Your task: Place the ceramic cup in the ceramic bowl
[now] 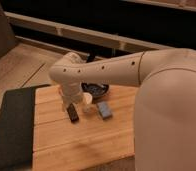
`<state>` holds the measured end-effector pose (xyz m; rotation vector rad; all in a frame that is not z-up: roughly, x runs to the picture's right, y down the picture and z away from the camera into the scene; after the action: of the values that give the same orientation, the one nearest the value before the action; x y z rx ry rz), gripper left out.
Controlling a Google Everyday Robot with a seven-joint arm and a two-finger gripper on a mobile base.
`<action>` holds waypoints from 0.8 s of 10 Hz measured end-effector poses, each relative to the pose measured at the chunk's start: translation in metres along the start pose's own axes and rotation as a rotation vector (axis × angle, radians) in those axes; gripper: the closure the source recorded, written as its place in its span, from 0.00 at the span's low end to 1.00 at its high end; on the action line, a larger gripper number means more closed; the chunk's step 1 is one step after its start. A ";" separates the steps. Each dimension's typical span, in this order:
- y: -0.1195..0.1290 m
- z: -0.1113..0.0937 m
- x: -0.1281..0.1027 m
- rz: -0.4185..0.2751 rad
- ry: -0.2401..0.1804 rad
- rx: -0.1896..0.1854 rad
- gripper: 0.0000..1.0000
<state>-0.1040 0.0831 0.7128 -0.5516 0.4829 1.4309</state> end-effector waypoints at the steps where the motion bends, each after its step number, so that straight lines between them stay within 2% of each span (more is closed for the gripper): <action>1: -0.003 -0.004 -0.021 -0.010 -0.037 -0.015 0.35; 4: -0.009 -0.012 -0.063 -0.074 -0.112 -0.062 0.35; 5: -0.020 -0.015 -0.077 -0.092 -0.141 -0.072 0.35; 8: -0.020 -0.017 -0.081 -0.106 -0.151 -0.078 0.35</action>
<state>-0.0905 0.0084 0.7510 -0.5196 0.2751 1.3826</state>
